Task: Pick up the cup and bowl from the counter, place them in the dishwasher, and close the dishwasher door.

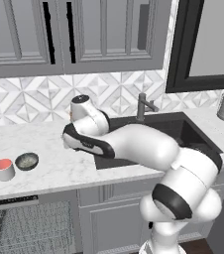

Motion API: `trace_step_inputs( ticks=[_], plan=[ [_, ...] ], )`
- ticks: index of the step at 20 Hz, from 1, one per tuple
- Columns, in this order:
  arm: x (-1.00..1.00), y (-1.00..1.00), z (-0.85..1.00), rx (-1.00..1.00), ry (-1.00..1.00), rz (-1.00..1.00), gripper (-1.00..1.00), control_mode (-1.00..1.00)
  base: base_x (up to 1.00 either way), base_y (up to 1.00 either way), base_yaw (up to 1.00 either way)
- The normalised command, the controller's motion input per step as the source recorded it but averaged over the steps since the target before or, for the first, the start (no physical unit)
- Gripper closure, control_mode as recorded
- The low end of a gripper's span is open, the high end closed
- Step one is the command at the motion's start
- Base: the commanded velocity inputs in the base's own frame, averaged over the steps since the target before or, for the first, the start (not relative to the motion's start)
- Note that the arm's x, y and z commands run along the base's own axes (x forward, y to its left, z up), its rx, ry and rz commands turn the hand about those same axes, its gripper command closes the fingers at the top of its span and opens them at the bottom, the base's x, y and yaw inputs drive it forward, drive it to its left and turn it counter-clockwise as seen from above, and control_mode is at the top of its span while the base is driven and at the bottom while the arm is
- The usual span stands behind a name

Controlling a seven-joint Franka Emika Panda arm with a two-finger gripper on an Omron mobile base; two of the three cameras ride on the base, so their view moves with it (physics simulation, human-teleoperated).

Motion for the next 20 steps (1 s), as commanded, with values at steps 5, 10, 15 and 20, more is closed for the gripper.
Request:
trace_step_inputs(
  ticks=[5,10,15,20],
  plan=[
    [0.46,0.42,-0.23,0.08,0.01,0.06,-1.00,-1.00,0.00,0.00,0.00],
    [-0.06,0.24,-0.11,0.03,0.02,0.12,-1.00,-1.00,0.00,0.00,0.00],
    [-0.02,0.37,-0.17,0.01,0.04,0.15,-1.00,-1.00,0.00,0.00,0.00],
    [0.00,0.49,-0.14,0.00,0.04,0.17,-1.00,-1.00,0.00,0.00,0.00]
  ],
)
